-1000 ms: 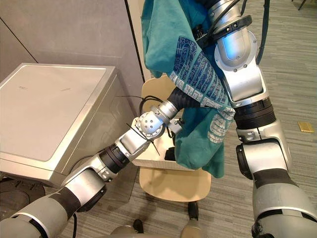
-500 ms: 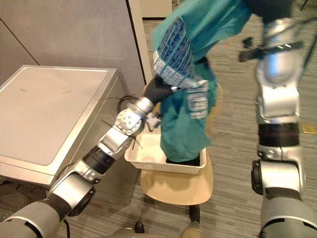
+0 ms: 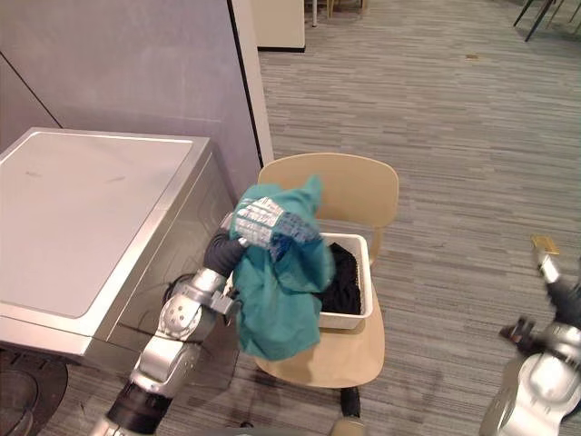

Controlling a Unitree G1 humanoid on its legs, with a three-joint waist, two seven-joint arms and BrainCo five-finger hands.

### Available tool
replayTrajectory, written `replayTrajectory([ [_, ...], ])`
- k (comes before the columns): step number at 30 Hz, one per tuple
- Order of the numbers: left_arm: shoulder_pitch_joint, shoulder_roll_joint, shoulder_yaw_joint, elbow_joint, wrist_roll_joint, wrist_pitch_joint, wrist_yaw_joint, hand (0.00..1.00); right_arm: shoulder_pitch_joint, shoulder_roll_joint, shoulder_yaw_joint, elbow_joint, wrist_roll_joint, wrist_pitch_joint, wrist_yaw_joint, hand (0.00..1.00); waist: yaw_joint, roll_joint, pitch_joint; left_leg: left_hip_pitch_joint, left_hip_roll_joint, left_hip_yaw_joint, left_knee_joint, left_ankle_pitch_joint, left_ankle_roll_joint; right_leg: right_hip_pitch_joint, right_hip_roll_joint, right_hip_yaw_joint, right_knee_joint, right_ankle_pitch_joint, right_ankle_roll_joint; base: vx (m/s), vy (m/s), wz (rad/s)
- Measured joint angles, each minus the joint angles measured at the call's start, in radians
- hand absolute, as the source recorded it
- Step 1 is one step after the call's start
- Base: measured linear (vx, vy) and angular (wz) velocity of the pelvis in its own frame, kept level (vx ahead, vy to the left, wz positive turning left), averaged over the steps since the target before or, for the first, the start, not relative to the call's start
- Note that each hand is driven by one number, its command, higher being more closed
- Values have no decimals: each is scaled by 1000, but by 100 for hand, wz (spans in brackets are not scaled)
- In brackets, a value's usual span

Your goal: Pick up the laundry basket with both hands and put the clothes into the washing machine.

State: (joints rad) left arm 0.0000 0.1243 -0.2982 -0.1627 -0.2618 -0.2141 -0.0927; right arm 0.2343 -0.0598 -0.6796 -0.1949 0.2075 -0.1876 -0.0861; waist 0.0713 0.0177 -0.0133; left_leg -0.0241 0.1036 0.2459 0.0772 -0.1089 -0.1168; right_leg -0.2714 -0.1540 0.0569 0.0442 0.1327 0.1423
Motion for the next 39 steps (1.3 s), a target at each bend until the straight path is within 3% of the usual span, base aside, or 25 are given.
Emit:
replayTrajectory([
  [3,116,-84,13,0,-1,13,-18,100,135,140,133,107,59,0,36,0,0,8,-15,9,1,2,2,-7,11,-8,-6,0,59,-39,1,-2,4,4],
  [7,189,-138,13,12,-3,23,-20,100,188,155,323,299,106,15,69,0,0,20,-27,35,-16,-14,9,-16,23,-16,-30,-3,172,-104,11,3,18,19],
  [11,203,-138,-1,27,-3,32,-13,100,120,133,446,441,134,20,91,0,0,27,-14,54,-24,-64,33,-21,21,-23,-57,-30,319,-195,1,-20,-41,37],
  [14,181,-132,-25,108,-2,32,-2,100,-44,71,509,548,134,20,91,0,-1,15,42,10,-7,-126,120,-43,-13,-67,-64,-67,470,-283,-30,-59,-191,49],
  [17,146,-126,-65,174,0,33,7,100,-133,-3,513,579,111,15,81,0,-1,54,65,-62,21,-205,157,-38,-38,-79,-59,-151,494,-308,-56,-90,-213,83],
  [18,141,-129,-66,188,1,34,7,100,-158,-45,504,585,101,15,67,0,0,72,79,-73,41,-245,143,-22,-62,-63,-61,-205,496,-311,-64,-63,-148,84],
  [20,133,-114,-56,191,11,34,8,100,-163,-83,478,599,97,14,58,0,1,69,97,-65,46,-285,130,44,-70,-11,-64,-275,514,-336,-72,-81,-215,117],
  [21,139,-100,-42,180,18,34,9,100,-161,-99,457,614,97,13,55,0,5,64,102,-49,42,-317,121,66,-58,17,-59,-275,536,-379,-62,-106,-257,123],
  [22,147,-95,-33,170,18,34,9,100,-156,-100,447,616,97,10,50,0,9,48,109,-45,37,-338,104,85,-55,22,-54,-267,550,-403,-66,-134,-231,125],
  [23,169,-82,-15,157,18,32,5,100,-145,-99,428,624,98,0,41,0,10,20,103,-30,18,-396,7,185,-42,24,-67,-262,549,-413,-90,-139,-253,108],
  [24,180,-80,-9,154,18,32,5,100,-144,-89,414,632,99,-3,40,0,7,3,93,-25,13,-415,-18,207,-29,16,-86,-275,538,-407,-100,-105,-213,121],
  [25,182,-70,-7,145,18,32,5,100,-134,-96,387,642,100,-5,36,0,25,-8,87,-88,-4,-401,127,161,4,-5,-114,-299,520,-391,-126,-98,-183,99],
  [26,179,-62,-13,126,18,31,4,100,-127,-91,378,642,106,-5,36,0,37,-7,88,-158,8,-373,336,71,45,-23,-115,-310,500,-382,-139,-82,-133,74],
  [28,177,-61,-23,127,18,34,5,100,-112,-66,378,648,115,-3,36,0,49,-7,88,-135,26,-341,372,44,58,-23,-110,-316,475,-374,-133,-72,-38,43],
  [30,177,-66,-32,126,18,35,6,100,-87,-27,377,673,143,-2,36,0,21,6,83,-50,58,-327,221,24,29,12,-92,-341,446,-356,-102,-29,37,75],
  [32,174,-72,-55,127,18,36,5,100,-71,0,374,739,171,-1,36,0,-6,39,57,28,91,-326,28,-6,-92,35,-38,-313,421,-321,-74,2,100,88],
  [33,176,-71,-55,129,18,37,5,100,-73,9,376,760,178,0,35,0,-1,24,56,37,86,-325,6,10,-86,40,-40,-297,404,-305,-68,17,135,42],
  [36,177,-46,-39,129,18,36,6,100,-103,17,390,811,195,-1,23,0,34,20,56,12,64,-327,9,11,-78,93,-15,-288,239,-178,-48,17,176,-5],
  [39,179,-37,24,124,18,37,7,100,-145,13,436,867,215,-3,23,0,60,-2,69,-12,30,-328,45,2,-55,117,-21,-231,163,-122,-35,4,149,1],
])
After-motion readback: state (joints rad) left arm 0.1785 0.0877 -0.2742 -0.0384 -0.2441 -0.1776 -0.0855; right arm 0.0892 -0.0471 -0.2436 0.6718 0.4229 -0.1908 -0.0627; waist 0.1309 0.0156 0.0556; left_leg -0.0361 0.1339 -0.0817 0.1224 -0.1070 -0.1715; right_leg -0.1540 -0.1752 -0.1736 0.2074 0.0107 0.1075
